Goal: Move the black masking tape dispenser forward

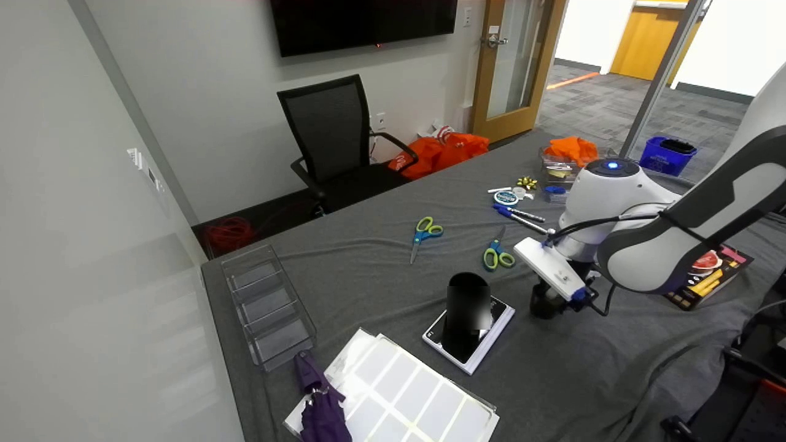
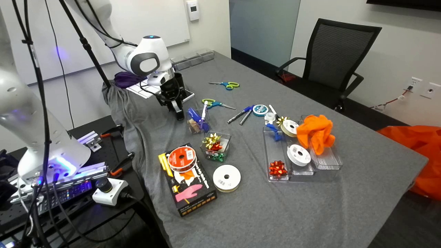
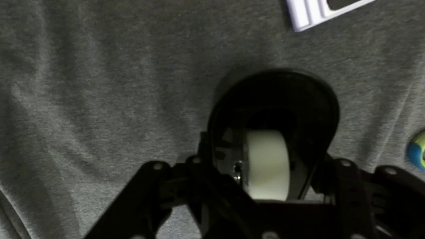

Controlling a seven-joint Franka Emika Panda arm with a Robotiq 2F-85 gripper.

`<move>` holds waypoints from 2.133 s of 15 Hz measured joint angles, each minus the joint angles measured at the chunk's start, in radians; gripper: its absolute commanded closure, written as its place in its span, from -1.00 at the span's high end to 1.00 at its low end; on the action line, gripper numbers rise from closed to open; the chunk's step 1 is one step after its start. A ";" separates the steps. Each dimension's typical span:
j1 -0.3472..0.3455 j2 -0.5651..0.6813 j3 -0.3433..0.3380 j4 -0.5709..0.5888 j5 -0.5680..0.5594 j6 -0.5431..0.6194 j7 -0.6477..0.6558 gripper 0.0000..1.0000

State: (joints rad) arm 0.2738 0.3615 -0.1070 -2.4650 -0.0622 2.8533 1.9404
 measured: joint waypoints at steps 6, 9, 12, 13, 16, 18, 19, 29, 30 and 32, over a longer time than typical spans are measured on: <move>0.001 -0.053 0.012 0.108 0.026 -0.180 0.040 -0.20; -0.011 -0.060 0.028 0.189 0.075 -0.248 0.069 -0.20; -0.021 -0.051 0.032 0.269 0.089 -0.269 0.115 -0.20; -0.024 -0.040 0.032 0.296 0.088 -0.268 0.119 -0.20; -0.031 0.016 0.031 0.381 0.038 -0.264 0.110 -0.20; -0.032 0.064 0.024 0.437 -0.026 -0.262 0.089 -0.20; -0.032 0.089 0.019 0.464 -0.056 -0.262 0.069 -0.20; -0.077 0.292 0.029 0.673 -0.077 -0.277 -0.318 -0.20; -0.080 0.309 0.030 0.695 -0.071 -0.285 -0.355 -0.20; -0.084 0.344 0.029 0.740 -0.070 -0.308 -0.431 -0.20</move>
State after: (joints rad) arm 0.1897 0.7059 -0.0775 -1.7252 -0.1317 2.5453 1.5092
